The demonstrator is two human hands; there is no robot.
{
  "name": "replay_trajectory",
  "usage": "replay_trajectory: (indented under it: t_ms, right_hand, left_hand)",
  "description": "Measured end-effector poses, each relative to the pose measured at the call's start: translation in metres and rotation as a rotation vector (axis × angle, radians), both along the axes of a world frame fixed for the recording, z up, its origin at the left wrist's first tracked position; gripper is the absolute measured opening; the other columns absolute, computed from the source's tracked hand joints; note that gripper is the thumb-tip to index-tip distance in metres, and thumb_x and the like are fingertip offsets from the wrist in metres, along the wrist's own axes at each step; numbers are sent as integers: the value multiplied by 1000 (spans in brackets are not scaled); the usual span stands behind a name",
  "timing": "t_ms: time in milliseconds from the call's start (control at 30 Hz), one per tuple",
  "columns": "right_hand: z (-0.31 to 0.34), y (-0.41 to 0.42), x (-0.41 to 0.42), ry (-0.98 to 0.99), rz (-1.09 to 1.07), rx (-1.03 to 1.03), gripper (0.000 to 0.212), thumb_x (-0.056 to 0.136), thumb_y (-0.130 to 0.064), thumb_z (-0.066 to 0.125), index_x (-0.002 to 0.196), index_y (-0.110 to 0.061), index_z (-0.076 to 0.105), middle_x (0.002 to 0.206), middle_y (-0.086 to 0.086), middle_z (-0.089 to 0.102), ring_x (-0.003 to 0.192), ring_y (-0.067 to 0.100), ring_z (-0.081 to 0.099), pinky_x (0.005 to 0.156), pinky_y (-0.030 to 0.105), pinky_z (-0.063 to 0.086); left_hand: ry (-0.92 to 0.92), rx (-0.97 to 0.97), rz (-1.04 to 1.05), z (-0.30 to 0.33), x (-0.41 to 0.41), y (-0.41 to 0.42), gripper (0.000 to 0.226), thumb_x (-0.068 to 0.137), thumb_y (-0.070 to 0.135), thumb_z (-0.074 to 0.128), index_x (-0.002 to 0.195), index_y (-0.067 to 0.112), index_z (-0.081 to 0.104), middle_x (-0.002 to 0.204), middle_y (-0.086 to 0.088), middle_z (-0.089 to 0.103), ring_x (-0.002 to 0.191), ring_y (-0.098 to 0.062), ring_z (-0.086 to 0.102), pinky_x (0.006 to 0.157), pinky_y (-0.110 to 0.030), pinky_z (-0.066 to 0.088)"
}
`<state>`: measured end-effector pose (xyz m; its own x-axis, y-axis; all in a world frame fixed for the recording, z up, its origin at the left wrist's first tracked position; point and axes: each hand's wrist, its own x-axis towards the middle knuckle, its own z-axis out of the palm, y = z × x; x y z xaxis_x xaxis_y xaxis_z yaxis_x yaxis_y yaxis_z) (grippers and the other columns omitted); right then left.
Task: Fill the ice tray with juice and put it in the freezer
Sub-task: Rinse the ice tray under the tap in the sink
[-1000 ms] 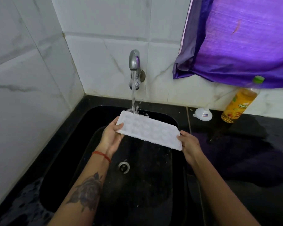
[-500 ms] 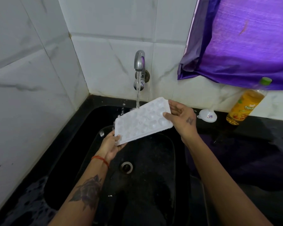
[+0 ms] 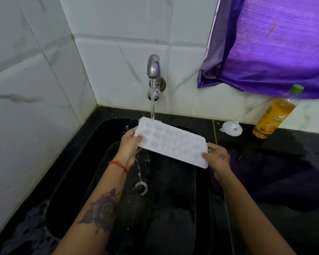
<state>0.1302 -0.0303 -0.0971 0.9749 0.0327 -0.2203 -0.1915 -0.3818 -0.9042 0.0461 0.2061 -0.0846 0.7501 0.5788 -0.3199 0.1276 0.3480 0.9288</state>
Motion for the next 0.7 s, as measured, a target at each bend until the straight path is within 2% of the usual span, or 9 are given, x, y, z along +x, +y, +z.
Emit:
replay_trajectory:
  t_ms: [100,200,333,433,567,700]
  right_hand:
    - [-13,19,-8,67,86,-34,27,81,1,59,106,-7,65,103,13,69,79,19,62,78,36,56]
    - [-11,42,-13,47,216,-60,33,79,0,56,106,-15,67,103,11,69,84,21,63,77,34,55]
    - [0,75,-15,-20,345,-52,39,79,0,56,112,-19,66,105,9,69,96,25,65,85,42,55]
    - [12,95,-12,-104,391,-66,42,79,-3,60,117,-19,64,107,8,69,97,23,64,86,38,55]
    - [30,111,-4,-220,395,-35,43,75,-4,66,115,-19,66,103,3,72,86,10,63,74,20,49]
    - [44,116,4,-290,399,-26,44,72,-5,69,114,-20,67,105,1,72,93,11,67,82,17,48]
  left_hand:
    - [-16,78,41,9,-6,10,32,96,2,41,123,12,55,104,-2,64,92,-17,62,69,-29,53]
    - [-8,119,124,15,-18,28,30,97,6,42,121,15,56,107,-2,61,93,-16,60,71,-29,52]
    - [-12,122,199,14,-42,59,27,96,8,43,114,21,58,114,-3,61,101,-20,60,70,-30,52]
    - [13,72,245,5,-60,79,34,97,8,42,128,19,53,124,-7,58,107,-25,59,71,-34,52]
    - [48,-20,312,-14,-75,88,34,98,11,42,130,20,47,127,-6,54,108,-26,57,71,-40,52]
    - [35,-129,345,-30,-72,74,34,99,16,44,132,19,39,125,-7,49,102,-27,57,72,-47,52]
